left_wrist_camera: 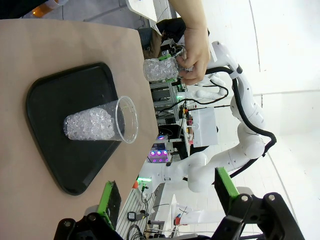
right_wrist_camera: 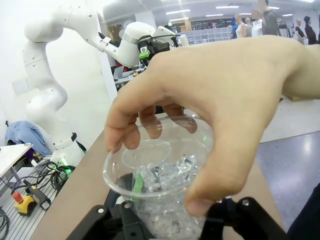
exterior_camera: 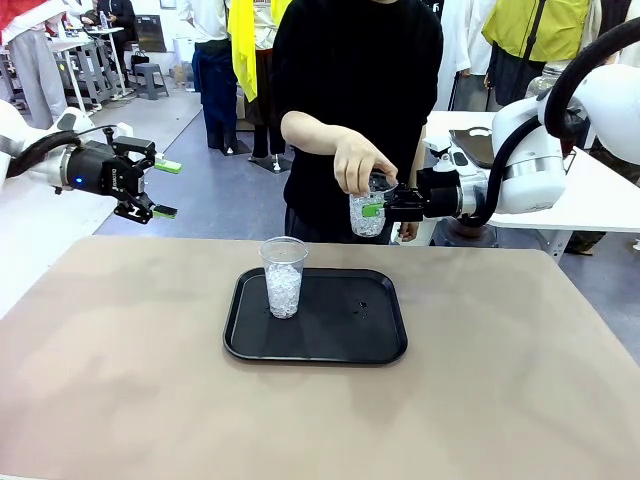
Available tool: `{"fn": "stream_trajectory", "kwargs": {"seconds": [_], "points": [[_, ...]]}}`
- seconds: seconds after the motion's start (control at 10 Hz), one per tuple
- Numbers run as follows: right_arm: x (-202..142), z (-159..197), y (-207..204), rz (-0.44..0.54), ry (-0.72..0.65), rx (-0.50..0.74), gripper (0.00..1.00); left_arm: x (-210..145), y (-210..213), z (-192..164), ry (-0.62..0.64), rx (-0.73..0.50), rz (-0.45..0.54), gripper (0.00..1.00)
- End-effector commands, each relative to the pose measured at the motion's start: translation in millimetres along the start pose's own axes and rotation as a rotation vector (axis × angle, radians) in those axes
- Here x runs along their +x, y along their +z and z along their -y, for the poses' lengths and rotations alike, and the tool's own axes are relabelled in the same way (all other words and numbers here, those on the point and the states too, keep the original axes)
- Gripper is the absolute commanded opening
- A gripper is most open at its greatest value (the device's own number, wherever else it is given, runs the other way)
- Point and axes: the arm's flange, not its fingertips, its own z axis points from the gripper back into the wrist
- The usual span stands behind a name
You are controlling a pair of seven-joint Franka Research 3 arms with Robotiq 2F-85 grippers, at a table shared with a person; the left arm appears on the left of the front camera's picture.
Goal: Pour the drink into the iced cup.
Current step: Open the gripper to release the iced cup you were holding.
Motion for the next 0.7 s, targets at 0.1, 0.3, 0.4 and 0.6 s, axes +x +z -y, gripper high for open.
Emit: {"fn": "stream_trajectory", "kwargs": {"seconds": [0.1,0.3,0.4,0.6], "points": [[-1.1,-1.1,3.2,0.013,-0.008,0.021,0.76,0.2,0.8,1.9,0.003,0.002,0.004,1.00],[-3.5,-4.0,12.2,0.013,-0.010,0.017,1.00,0.2,0.8,1.9,0.003,0.002,0.004,1.00],[-4.6,-6.1,21.5,0.017,-0.010,0.002,1.00,0.2,0.8,1.9,0.003,0.002,0.004,1.00],[-11.4,-13.1,41.4,0.007,-0.003,-0.025,1.00,0.2,0.8,1.9,0.003,0.002,0.004,1.00]]}}
